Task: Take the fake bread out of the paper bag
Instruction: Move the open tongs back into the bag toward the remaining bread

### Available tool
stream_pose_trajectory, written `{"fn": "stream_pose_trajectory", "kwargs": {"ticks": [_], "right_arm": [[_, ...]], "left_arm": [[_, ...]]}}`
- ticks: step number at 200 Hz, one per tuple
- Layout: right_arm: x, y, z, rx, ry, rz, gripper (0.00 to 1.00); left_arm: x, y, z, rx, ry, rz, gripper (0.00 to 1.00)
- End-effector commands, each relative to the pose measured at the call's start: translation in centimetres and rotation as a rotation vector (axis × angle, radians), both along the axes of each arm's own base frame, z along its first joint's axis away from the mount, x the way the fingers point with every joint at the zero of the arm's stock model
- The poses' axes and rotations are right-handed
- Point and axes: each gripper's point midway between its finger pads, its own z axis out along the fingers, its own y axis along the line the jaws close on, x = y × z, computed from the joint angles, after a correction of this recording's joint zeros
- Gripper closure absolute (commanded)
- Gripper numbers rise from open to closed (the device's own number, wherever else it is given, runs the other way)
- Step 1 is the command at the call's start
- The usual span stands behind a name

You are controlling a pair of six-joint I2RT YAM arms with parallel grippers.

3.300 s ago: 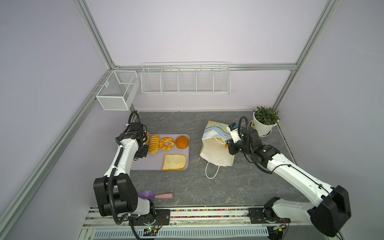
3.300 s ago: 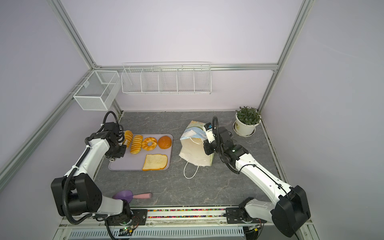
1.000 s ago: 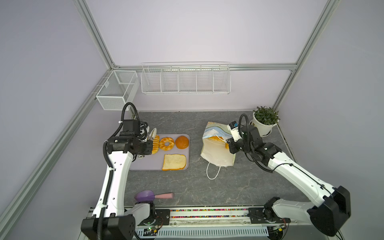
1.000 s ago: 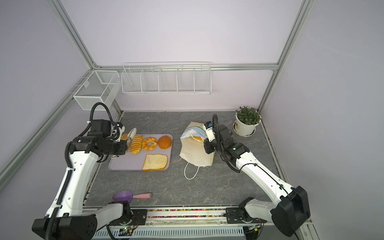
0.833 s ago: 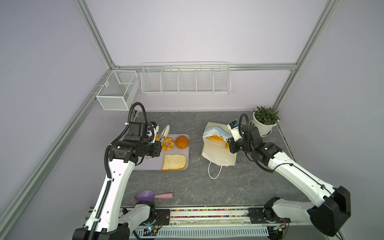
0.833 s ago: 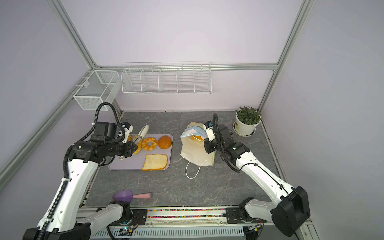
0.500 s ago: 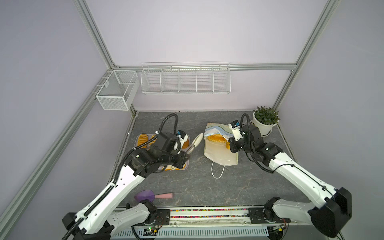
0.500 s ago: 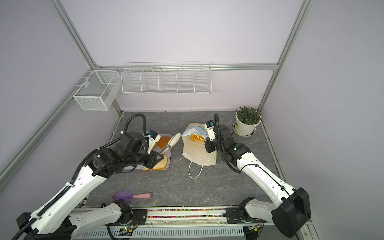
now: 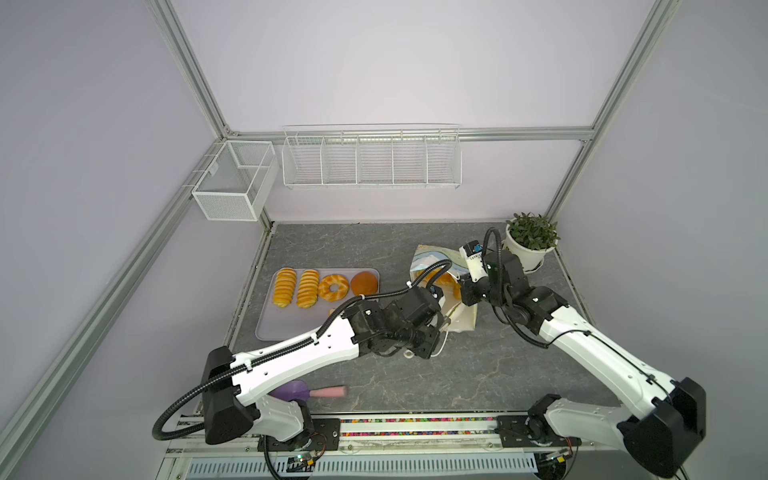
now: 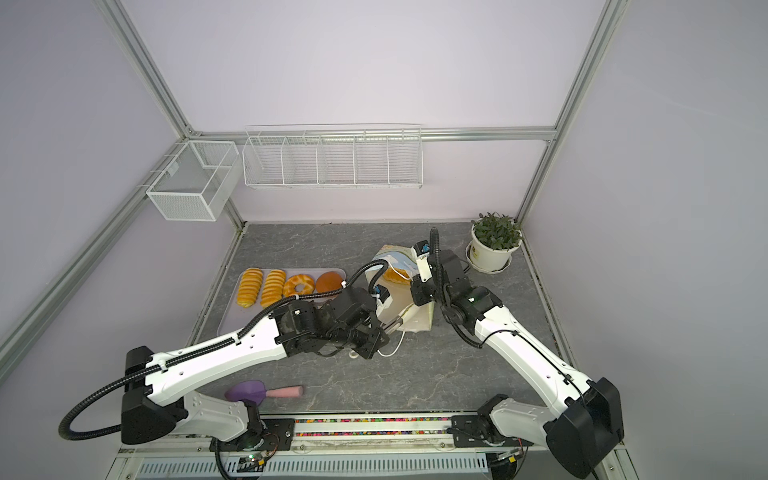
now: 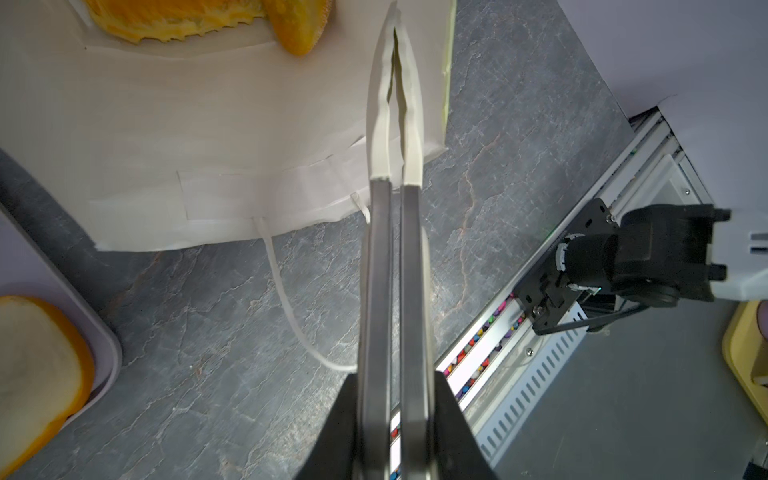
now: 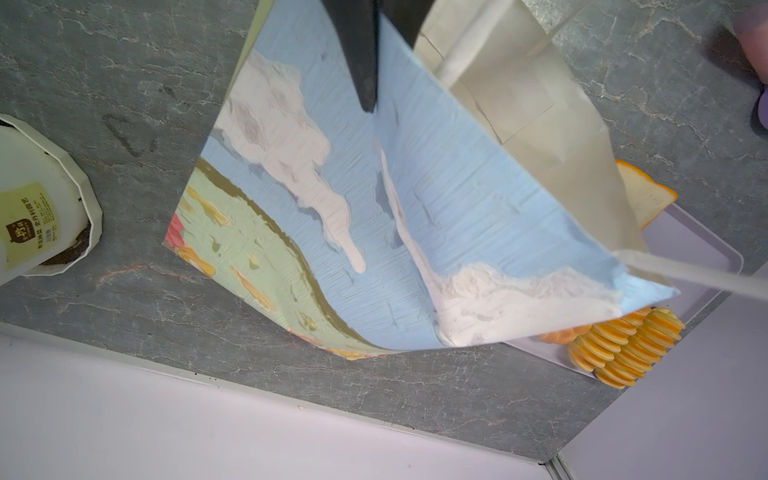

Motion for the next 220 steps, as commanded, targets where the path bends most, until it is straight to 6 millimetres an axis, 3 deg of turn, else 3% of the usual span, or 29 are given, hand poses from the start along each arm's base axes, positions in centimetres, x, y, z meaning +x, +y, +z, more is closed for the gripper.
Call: {"fn": "stream_pose_trajectory", "kwargs": {"ticks": [1,55,95,144,220], "right_arm": [[-0.6,-0.4,0.2,0.015,-0.003,-0.016,0.93],[-0.9,-0.2,0.4,0.031,-0.003,-0.001,0.93],[-1.1,0.1,0.3,0.053,0.007,0.005,0.93],[-0.9,0.3,0.7,0.061,0.002,0.006,0.93],[-0.6,0.9,0.6,0.071,0.003,0.026,0.93]], "left_arm": [[2.0,-2.0,1.7,-0.067,-0.018,0.109,0.77],[4.4,-4.9,-0.3,-0.026,0.015,0.21,0.72],[5.4,-7.0,-1.1,-0.093,0.076,0.212,0.72],[6.6,-6.9,-2.6,-0.178,0.104,0.254,0.7],[7.0,-7.1,-5.7,-0.136,0.136,0.236,0.63]]}}
